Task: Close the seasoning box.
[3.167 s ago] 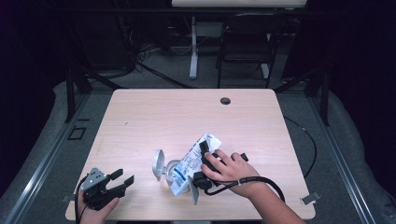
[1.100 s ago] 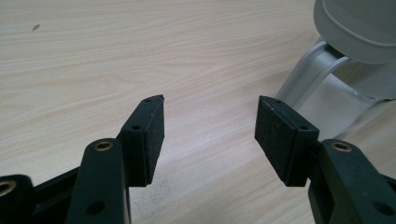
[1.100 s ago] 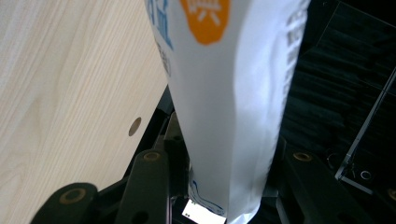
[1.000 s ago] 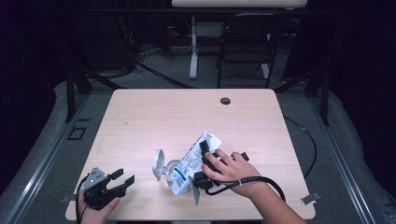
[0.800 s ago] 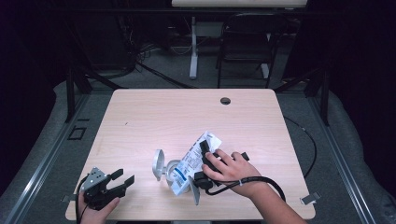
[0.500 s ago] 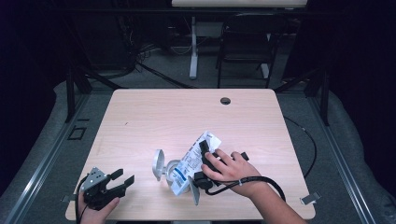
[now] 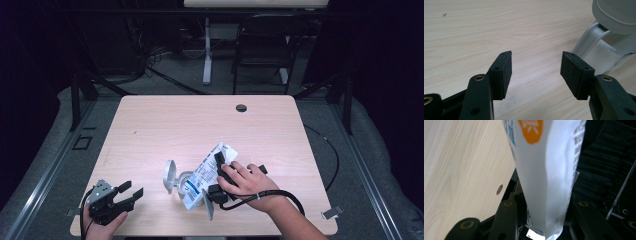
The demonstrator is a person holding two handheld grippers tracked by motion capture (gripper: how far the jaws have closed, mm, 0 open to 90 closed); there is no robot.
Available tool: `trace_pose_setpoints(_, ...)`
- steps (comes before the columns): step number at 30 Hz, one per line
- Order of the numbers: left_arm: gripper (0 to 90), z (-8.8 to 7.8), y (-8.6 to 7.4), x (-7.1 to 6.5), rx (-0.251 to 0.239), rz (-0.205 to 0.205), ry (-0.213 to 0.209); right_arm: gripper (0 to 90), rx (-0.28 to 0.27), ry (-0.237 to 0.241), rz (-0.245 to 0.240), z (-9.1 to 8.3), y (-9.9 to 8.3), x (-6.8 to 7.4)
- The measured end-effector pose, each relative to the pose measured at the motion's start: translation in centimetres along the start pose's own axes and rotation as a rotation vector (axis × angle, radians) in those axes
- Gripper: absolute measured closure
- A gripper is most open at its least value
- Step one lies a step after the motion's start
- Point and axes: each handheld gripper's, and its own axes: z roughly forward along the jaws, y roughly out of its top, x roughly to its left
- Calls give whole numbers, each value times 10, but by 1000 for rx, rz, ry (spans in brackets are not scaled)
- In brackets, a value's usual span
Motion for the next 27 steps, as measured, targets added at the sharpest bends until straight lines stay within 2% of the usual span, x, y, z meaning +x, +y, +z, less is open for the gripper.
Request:
trace_pose_setpoints(15,430,1,-1,0,-3,-3,-1,698,-5,7,18,1,-2,2)
trace_pose_setpoints(27,432,2,-1,-1,4,-2,1,713,-29,36,91,1,-3,5)
